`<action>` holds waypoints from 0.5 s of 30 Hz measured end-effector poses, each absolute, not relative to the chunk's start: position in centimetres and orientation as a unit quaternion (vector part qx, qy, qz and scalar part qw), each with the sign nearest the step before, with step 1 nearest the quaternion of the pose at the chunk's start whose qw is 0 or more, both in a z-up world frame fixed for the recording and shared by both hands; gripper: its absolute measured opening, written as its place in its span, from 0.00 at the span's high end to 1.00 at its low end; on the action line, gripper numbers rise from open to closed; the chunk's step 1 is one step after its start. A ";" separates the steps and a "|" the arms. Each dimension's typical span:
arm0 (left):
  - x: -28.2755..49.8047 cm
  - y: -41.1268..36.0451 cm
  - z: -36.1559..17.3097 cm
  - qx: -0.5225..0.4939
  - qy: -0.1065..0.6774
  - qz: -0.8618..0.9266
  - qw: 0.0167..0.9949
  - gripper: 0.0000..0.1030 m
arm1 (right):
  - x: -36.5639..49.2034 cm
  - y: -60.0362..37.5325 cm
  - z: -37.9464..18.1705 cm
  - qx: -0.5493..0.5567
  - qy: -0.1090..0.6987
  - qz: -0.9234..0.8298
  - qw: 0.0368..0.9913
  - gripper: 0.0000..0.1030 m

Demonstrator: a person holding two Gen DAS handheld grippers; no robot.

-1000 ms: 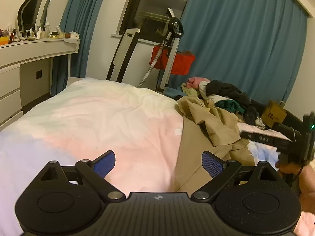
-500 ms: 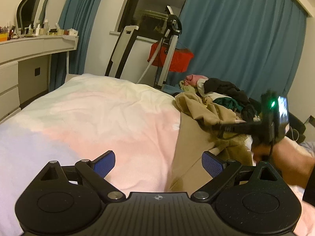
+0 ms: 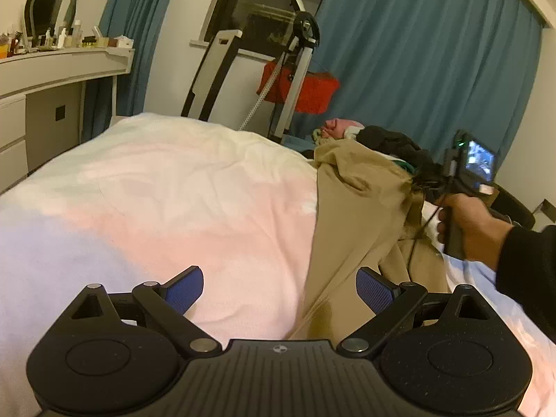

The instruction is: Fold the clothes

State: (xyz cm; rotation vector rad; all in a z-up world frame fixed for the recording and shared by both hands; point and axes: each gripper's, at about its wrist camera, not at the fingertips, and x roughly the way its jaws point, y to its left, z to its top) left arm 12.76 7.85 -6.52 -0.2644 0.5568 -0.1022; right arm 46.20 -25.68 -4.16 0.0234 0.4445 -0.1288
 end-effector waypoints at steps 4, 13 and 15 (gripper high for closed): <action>13.4 7.1 -7.3 -0.115 0.286 -0.054 0.950 0.07 | 47.7 -27.1 -7.0 0.032 0.228 -0.048 0.972 0.94; 13.3 6.0 -7.2 -0.080 0.275 -0.061 0.956 0.07 | 43.0 -27.7 -5.1 0.097 0.198 -0.032 0.975 0.27; 12.7 6.2 -6.6 -0.081 0.267 -0.060 0.959 0.07 | 40.6 -27.3 -3.5 0.102 0.185 -0.015 0.977 0.25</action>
